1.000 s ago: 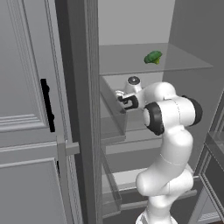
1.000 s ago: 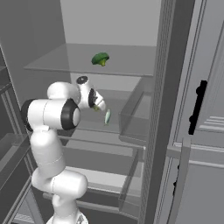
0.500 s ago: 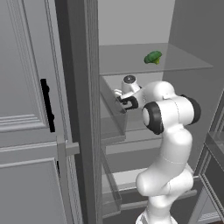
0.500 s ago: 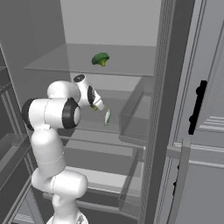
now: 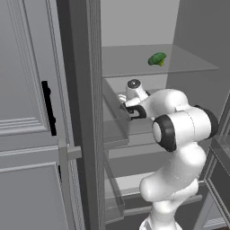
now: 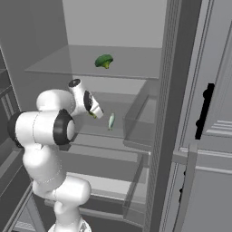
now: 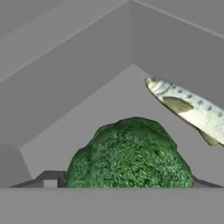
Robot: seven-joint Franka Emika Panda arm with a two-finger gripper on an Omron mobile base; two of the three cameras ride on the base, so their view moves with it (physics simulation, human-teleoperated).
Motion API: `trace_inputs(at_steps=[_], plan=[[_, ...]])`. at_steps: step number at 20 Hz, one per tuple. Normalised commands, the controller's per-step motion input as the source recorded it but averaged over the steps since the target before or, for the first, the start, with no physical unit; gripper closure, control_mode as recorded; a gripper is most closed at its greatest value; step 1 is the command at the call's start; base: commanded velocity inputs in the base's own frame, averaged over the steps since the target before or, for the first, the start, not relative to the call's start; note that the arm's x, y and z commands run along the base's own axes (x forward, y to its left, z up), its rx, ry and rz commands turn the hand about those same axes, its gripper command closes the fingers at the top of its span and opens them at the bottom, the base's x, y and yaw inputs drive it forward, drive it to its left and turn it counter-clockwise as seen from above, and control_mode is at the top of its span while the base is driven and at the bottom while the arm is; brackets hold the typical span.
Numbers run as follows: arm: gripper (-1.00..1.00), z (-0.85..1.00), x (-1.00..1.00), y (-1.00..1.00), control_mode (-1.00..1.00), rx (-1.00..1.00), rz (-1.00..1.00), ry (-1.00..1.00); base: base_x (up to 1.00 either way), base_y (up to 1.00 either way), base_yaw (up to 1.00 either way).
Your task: Place one broccoli and one fish in each tupperware on the nearby counter, to pack two identical lunches.
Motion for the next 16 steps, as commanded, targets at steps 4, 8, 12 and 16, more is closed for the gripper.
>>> trace_inputs(at_steps=[4, 8, 12, 16], plan=[[1.0, 0.19, -1.0, -0.07, -1.0, 0.04, 0.0, -0.05, 0.0, 0.0, 0.0], [1.0, 0.7, -1.0, -0.19, -1.0, 0.05, 0.0, 0.0, 0.0, 0.0, 0.0], [1.0, 1.0, -1.0, -0.14, -1.0, 0.0, 0.0, 0.0, 0.0, 0.0, 0.0], [1.0, 0.86, -1.0, -0.18, -1.0, 0.0, 0.0, 0.0, 0.0, 0.0, 0.0]])
